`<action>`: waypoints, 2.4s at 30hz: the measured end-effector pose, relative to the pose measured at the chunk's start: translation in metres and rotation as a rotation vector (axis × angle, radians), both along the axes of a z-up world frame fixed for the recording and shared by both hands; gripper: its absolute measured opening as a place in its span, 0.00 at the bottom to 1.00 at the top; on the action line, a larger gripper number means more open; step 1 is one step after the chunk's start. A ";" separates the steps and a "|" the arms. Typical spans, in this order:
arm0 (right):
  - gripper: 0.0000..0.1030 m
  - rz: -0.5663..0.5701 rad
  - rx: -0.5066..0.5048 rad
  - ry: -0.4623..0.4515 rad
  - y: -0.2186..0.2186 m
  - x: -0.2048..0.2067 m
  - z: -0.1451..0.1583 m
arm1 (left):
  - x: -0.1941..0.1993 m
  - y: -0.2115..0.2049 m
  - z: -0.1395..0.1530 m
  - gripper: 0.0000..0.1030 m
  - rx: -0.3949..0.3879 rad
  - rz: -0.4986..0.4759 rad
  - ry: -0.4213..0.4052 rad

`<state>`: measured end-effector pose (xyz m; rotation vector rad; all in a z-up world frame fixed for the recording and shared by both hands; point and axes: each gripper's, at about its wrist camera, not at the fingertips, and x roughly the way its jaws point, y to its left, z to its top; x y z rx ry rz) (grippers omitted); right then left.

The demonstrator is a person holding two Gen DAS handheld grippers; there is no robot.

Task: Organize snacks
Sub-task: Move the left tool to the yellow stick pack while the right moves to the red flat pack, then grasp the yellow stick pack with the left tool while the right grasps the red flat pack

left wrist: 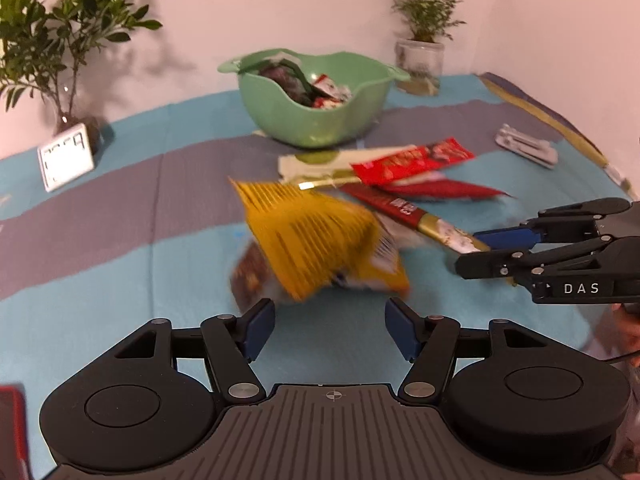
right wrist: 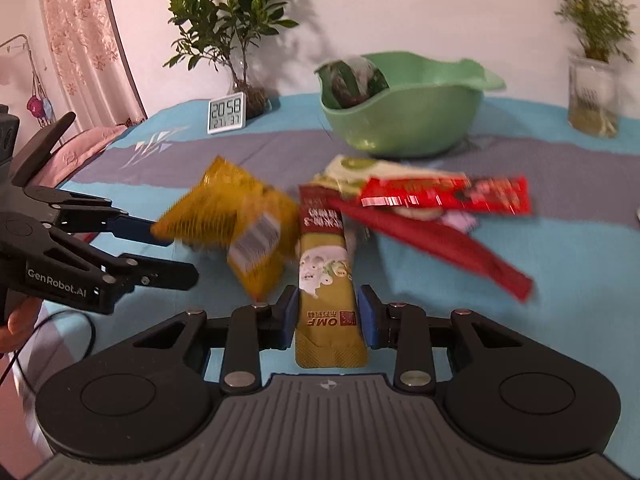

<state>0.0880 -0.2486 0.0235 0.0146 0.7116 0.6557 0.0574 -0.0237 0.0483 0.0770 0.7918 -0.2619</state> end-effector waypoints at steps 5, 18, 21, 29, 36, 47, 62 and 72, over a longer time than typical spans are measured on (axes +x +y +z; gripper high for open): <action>0.37 0.011 -0.097 -0.002 -0.022 -0.030 -0.005 | -0.018 0.004 0.009 1.00 0.017 -0.004 -0.041; 0.58 0.079 -0.041 -0.053 -0.018 -0.033 0.015 | -0.014 -0.019 0.023 1.00 -0.062 -0.034 -0.035; 0.65 0.027 -0.036 -0.036 -0.019 -0.021 0.007 | -0.014 -0.026 0.019 1.00 -0.069 -0.041 -0.027; 0.62 0.175 -0.057 -0.060 0.007 -0.035 -0.008 | -0.012 -0.032 0.018 1.00 -0.093 -0.023 -0.009; 0.71 -0.006 -0.155 -0.232 -0.044 -0.012 0.022 | -0.009 -0.043 0.015 1.00 -0.087 -0.041 0.010; 0.31 -0.044 -0.285 -0.250 -0.028 0.018 -0.014 | 0.010 -0.113 -0.015 1.00 0.001 -0.148 0.064; 0.74 0.085 -0.184 -0.177 -0.060 -0.008 0.025 | 0.005 -0.094 -0.023 0.92 0.018 -0.074 0.066; 0.75 0.102 -0.196 -0.027 -0.023 0.082 -0.010 | -0.028 -0.061 -0.023 0.90 0.064 -0.021 0.071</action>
